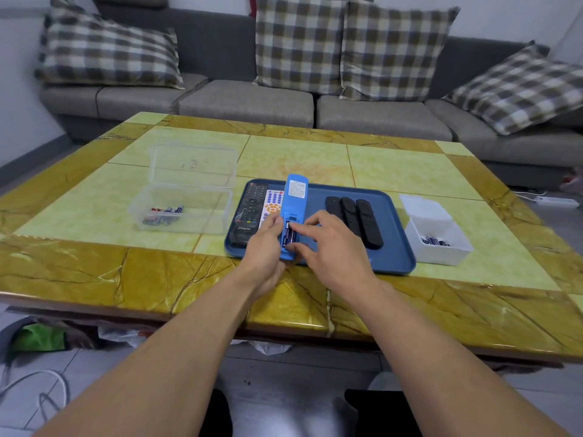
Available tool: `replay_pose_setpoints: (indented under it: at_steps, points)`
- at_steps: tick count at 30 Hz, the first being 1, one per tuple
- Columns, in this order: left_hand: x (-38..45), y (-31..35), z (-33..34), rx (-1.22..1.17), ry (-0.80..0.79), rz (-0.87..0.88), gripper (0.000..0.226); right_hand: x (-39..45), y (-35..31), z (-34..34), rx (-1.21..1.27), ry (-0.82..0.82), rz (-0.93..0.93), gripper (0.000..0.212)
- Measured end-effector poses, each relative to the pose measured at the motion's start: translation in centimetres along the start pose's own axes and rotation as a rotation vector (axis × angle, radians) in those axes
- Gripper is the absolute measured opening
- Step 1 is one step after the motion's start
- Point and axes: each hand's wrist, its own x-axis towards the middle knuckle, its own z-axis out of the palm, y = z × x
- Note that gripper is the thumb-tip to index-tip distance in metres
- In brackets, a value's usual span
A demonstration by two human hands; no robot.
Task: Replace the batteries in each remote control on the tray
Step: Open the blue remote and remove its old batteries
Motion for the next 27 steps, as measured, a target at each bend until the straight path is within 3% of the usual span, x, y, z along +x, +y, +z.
replay_pose_setpoints:
  at_steps: [7,13,19,27]
  points:
    - [-0.2,0.2,-0.1,0.007,-0.033,-0.021,0.033,0.2,-0.7,-0.2,-0.036,-0.015,-0.007,0.031]
    - [0.0,-0.3,-0.3,0.160,-0.046,-0.002,0.030,0.8,-0.5,0.6,0.160,0.091,0.047,0.019]
    - [-0.4,-0.4,-0.5,0.266,-0.032,-0.026,0.028,1.1,-0.3,0.4,0.189,0.047,0.122,0.020]
    - [-0.3,-0.5,-0.1,0.191,-0.055,-0.040,0.031,0.9,-0.6,-0.3,0.428,0.067,0.288,0.009]
